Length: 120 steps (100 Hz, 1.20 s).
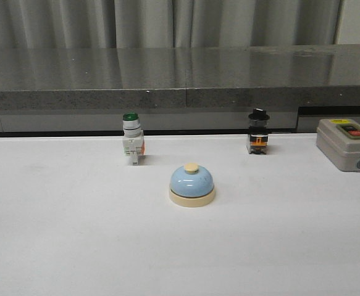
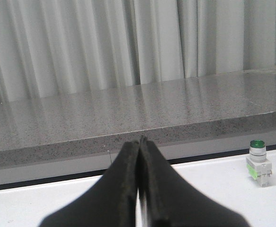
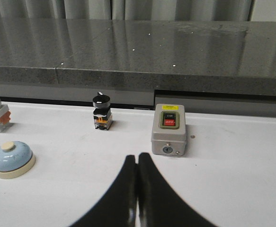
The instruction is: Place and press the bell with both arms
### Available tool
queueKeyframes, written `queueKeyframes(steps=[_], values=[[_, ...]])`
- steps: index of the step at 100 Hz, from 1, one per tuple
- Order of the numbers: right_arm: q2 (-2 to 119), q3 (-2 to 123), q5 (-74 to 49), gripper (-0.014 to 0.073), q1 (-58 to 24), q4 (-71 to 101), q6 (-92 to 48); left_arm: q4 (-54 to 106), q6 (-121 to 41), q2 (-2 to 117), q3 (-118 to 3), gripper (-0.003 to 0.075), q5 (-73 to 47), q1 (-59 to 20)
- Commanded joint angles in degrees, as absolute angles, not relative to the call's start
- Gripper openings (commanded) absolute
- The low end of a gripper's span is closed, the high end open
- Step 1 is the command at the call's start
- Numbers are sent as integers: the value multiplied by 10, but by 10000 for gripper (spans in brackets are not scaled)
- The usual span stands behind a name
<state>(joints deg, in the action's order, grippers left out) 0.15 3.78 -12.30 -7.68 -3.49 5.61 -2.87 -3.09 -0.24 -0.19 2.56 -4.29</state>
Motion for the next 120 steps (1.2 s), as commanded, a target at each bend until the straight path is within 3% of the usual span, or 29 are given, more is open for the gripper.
queueKeyframes(steps=[1,21,120], values=[[-16,33,-59,-64,-60,-29,49,-27,-27,-21,30,-21,70,-43],[-17,-5,-4,-64,-44,-26,49,-27,-27,-21,30,-21,70,-43],[-17,-5,-3,-64,-44,-26,49,-27,-27,-21,30,-21,70,-43]])
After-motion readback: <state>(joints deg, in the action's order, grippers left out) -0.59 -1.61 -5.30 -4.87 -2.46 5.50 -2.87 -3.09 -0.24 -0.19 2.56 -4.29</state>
